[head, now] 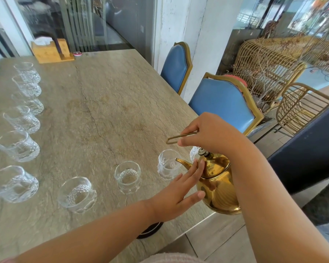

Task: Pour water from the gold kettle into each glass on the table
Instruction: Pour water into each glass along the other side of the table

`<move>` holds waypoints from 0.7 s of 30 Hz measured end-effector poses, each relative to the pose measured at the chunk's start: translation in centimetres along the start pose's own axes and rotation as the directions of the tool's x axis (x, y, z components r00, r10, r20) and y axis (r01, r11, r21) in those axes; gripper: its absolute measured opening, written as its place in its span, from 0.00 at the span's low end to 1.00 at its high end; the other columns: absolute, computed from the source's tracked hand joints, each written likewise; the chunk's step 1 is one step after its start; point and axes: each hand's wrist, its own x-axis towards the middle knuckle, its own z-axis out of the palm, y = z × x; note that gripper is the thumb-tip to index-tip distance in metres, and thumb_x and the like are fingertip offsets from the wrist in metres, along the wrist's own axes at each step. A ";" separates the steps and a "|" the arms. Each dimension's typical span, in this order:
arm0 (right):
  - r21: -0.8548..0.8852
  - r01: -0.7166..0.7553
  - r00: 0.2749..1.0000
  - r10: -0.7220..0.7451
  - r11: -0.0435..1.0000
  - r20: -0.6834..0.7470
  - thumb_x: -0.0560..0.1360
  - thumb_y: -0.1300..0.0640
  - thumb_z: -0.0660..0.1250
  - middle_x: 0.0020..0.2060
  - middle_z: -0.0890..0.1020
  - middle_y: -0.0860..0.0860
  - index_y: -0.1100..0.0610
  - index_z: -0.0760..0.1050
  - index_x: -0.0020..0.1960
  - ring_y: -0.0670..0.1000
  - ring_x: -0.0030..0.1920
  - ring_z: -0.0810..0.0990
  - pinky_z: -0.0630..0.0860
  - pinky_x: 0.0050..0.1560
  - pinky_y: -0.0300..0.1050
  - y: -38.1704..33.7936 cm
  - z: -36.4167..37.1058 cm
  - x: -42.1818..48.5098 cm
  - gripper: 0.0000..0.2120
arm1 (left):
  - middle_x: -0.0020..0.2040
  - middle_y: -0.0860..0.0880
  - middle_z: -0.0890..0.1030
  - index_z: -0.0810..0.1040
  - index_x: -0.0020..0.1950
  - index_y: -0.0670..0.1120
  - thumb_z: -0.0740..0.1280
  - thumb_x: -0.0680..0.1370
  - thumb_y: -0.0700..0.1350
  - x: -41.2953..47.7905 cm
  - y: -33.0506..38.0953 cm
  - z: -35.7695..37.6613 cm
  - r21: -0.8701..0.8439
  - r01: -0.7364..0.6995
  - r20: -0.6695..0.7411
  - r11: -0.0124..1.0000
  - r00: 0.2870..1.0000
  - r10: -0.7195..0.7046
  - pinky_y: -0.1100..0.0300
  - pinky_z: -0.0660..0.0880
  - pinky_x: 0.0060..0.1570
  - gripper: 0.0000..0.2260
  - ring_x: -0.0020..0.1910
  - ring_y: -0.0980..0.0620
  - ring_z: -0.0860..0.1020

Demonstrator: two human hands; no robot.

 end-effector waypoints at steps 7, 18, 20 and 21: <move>-0.016 -0.005 1.000 0.005 1.000 -0.001 0.70 0.51 0.72 0.35 0.79 0.41 0.53 0.85 0.49 0.40 0.32 0.73 0.65 0.28 0.29 -0.2 0.0 0.0 0.10 | 0.77 0.60 0.38 0.35 0.75 0.58 0.53 0.83 0.51 0.0 -0.1 -0.3 0.002 -0.008 0.018 1.000 1.000 0.008 0.44 0.46 0.75 0.29 0.75 0.64 0.39; -0.018 -0.020 1.000 0.020 1.000 -0.019 0.70 0.51 0.72 0.37 0.80 0.42 0.53 0.85 0.48 0.42 0.34 0.76 0.68 0.32 0.33 -0.4 0.2 0.1 0.10 | 0.70 0.73 0.35 0.35 0.74 0.59 0.50 0.80 0.57 0.0 0.1 -0.7 0.005 -0.024 0.040 1.000 0.999 0.024 0.47 0.45 0.76 0.29 0.75 0.66 0.39; -0.016 -0.022 1.000 0.022 1.000 -0.022 0.69 0.51 0.72 0.39 0.82 0.44 0.53 0.85 0.48 0.43 0.36 0.77 0.71 0.34 0.34 -0.4 0.3 0.1 0.10 | 0.72 0.69 0.36 0.35 0.74 0.59 0.50 0.80 0.58 -0.1 0.0 -0.7 0.000 -0.026 0.041 1.000 0.999 0.026 0.46 0.46 0.76 0.29 0.75 0.66 0.39; -0.015 -0.026 0.999 0.026 1.000 -0.025 0.69 0.51 0.73 0.40 0.83 0.45 0.53 0.85 0.48 0.44 0.38 0.78 0.73 0.36 0.36 -0.3 0.3 0.1 0.10 | 0.74 0.66 0.37 0.35 0.74 0.59 0.50 0.79 0.58 -0.1 0.0 -0.8 -0.001 -0.025 0.042 1.000 0.999 0.025 0.46 0.46 0.76 0.29 0.75 0.66 0.39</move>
